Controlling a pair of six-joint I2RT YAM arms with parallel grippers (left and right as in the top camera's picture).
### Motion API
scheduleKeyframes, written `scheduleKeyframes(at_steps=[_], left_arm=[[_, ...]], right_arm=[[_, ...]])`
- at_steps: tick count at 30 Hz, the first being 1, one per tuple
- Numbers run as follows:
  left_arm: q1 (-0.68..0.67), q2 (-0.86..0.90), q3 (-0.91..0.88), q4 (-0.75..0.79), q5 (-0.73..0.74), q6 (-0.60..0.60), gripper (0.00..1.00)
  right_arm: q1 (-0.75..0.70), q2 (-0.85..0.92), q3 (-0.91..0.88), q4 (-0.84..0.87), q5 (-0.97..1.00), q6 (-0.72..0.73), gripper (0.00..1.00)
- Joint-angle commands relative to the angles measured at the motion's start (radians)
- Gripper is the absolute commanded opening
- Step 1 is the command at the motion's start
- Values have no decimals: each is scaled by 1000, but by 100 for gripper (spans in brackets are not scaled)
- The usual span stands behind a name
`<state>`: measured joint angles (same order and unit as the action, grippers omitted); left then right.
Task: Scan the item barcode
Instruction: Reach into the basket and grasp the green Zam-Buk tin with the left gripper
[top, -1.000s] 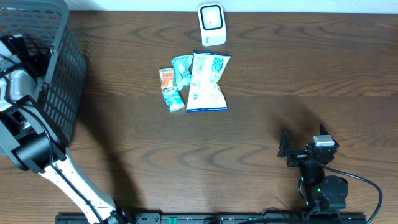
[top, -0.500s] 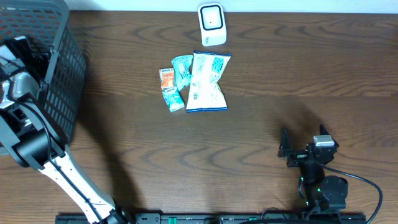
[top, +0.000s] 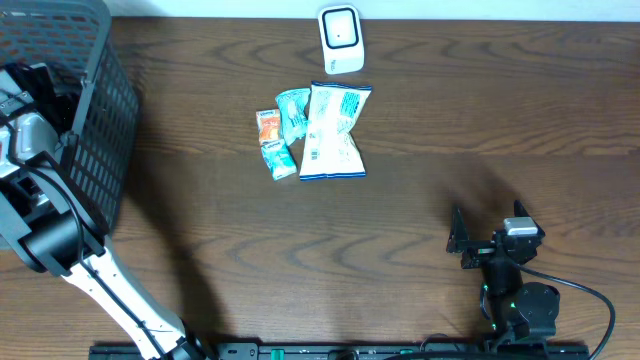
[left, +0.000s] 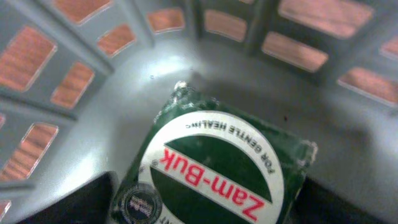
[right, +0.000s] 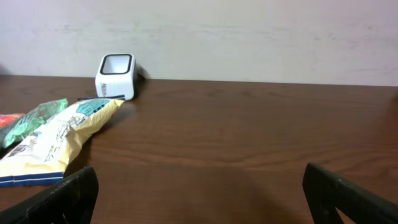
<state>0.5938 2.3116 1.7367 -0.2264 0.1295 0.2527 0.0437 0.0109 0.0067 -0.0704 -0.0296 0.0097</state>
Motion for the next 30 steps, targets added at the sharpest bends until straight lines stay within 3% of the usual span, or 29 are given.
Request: scheduleKeyframes(at_steps=[1, 15, 21, 26, 30], left_arm=[[-3, 19, -25, 15, -2, 5, 100], [-3, 90, -26, 78, 43, 6, 100], [-3, 93, -25, 80, 43, 5, 75], [-3, 88, -25, 67, 43, 5, 62], [2, 55, -25, 42, 43, -19, 58]], right_arm=[[10, -5, -2, -4, 2, -7, 99], [10, -5, -2, -4, 2, -7, 99], [10, -5, -2, -4, 2, -7, 99], [10, -5, -2, -5, 2, -7, 99], [10, -5, -2, -4, 2, -7, 99]])
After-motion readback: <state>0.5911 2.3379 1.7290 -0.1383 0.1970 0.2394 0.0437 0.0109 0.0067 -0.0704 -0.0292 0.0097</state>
